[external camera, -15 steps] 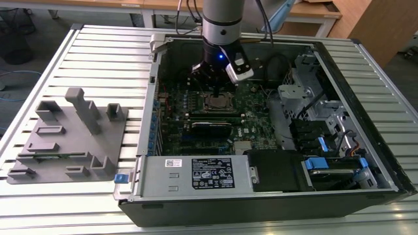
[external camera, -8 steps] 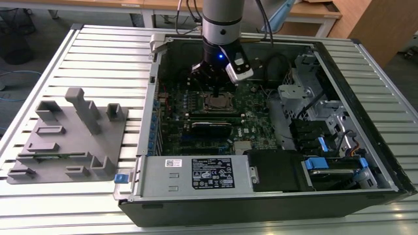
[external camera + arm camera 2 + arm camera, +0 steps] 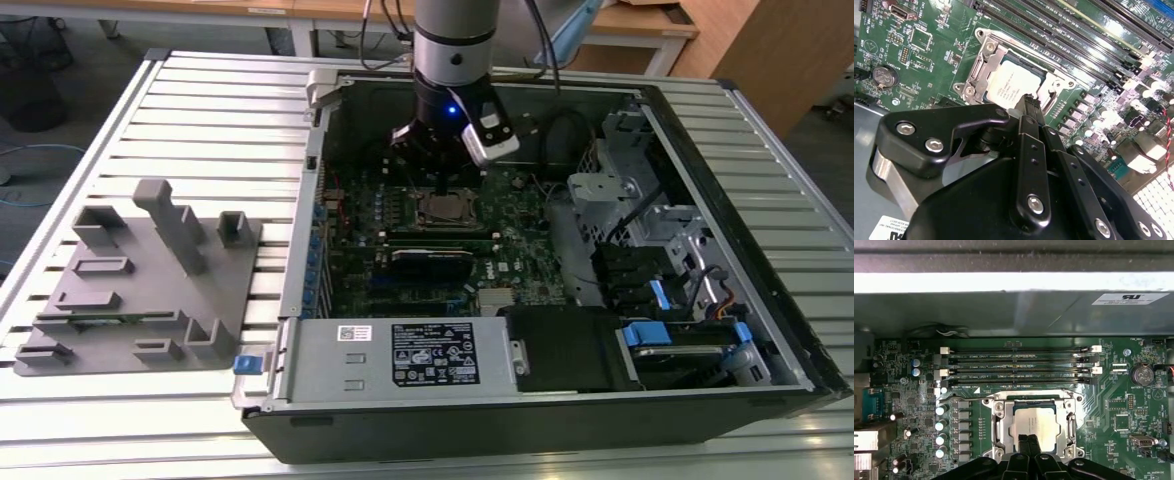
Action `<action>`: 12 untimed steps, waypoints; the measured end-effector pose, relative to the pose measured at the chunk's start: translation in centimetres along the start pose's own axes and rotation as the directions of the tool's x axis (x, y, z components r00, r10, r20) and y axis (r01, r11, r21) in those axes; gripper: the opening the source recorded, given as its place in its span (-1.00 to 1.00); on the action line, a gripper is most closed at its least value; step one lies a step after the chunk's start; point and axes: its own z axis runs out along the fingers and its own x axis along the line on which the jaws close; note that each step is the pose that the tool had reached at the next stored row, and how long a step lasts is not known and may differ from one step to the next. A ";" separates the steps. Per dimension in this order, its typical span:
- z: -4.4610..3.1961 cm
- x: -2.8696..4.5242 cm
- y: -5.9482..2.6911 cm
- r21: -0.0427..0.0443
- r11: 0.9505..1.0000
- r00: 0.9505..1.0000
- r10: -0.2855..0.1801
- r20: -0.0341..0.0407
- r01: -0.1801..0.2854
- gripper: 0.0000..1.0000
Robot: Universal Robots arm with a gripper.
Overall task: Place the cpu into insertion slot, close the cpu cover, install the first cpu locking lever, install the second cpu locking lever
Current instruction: 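Install the first cpu locking lever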
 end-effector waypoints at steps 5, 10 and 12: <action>-0.11 -0.01 0.01 0.000 1.000 1.000 0.000 0.000 0.000 -0.79; -0.14 0.06 0.01 0.001 1.000 1.000 0.000 0.000 0.000 -0.79; -0.14 0.16 0.00 0.002 1.000 1.000 0.000 0.000 0.000 -0.79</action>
